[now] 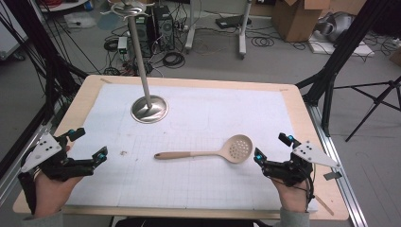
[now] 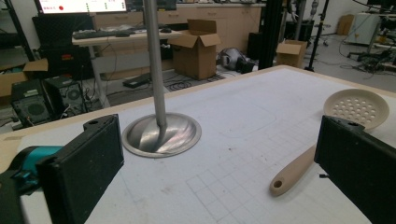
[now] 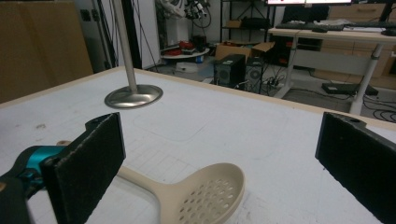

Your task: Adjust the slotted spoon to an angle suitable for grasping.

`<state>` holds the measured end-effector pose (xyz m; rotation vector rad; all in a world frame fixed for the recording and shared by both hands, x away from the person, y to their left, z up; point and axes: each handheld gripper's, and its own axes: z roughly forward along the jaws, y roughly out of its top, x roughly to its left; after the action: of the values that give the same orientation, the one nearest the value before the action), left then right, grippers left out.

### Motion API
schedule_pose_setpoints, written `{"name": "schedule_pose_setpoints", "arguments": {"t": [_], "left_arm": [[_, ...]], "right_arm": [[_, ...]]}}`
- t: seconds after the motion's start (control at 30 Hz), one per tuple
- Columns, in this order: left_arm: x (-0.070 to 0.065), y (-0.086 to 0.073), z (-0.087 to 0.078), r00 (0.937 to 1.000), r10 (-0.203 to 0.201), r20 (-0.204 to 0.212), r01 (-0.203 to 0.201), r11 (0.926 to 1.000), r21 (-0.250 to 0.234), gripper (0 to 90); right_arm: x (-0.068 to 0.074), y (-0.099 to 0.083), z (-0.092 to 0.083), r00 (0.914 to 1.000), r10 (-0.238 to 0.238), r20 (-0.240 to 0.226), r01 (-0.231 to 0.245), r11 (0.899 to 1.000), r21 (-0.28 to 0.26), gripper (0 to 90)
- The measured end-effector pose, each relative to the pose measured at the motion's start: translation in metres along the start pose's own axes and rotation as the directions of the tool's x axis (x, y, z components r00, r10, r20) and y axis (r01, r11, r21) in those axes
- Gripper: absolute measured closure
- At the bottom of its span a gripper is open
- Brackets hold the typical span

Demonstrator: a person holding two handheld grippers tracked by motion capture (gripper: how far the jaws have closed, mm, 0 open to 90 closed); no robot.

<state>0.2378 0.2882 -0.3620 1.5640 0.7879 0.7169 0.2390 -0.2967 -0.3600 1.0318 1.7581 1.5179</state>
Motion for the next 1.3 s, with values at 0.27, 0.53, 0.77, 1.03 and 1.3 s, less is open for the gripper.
{"name": "schedule_pose_setpoints", "arguments": {"t": [0.27, 0.53, 0.77, 1.03, 1.3], "left_arm": [[-0.004, -0.003, 0.004, 1.0000, 0.001, 0.007, -0.001, 0.9998, 0.019, 1.7], [-0.006, -0.003, 0.006, 0.9995, 0.011, 0.030, -0.011, 0.9999, 0.010, 1.7], [-0.004, -0.007, 0.004, 0.9997, 0.002, 0.026, -0.002, 0.9997, 0.024, 1.8], [-0.002, -0.009, 0.002, 0.9998, -0.009, 0.019, 0.008, 0.9995, 0.031, 1.8], [-0.001, -0.010, 0.002, 0.9997, -0.008, 0.022, 0.007, 0.9990, 0.044, 1.8]], "right_arm": [[0.001, -0.001, -0.002, 0.9997, 0.015, -0.019, -0.015, 1.000, -0.015, 0.5], [0.007, 0.000, 0.001, 0.9946, -0.006, -0.104, 0.007, 1.000, 0.005, 23.9], [0.015, 0.000, 0.013, 0.9890, -0.026, -0.146, 0.032, 0.999, 0.041, 46.1], [0.035, 0.001, 0.033, 0.9787, -0.071, -0.193, 0.092, 0.990, 0.104, 79.9], [0.053, -0.004, 0.056, 0.9633, -0.148, -0.224, 0.189, 0.966, 0.174, 89.6]]}}
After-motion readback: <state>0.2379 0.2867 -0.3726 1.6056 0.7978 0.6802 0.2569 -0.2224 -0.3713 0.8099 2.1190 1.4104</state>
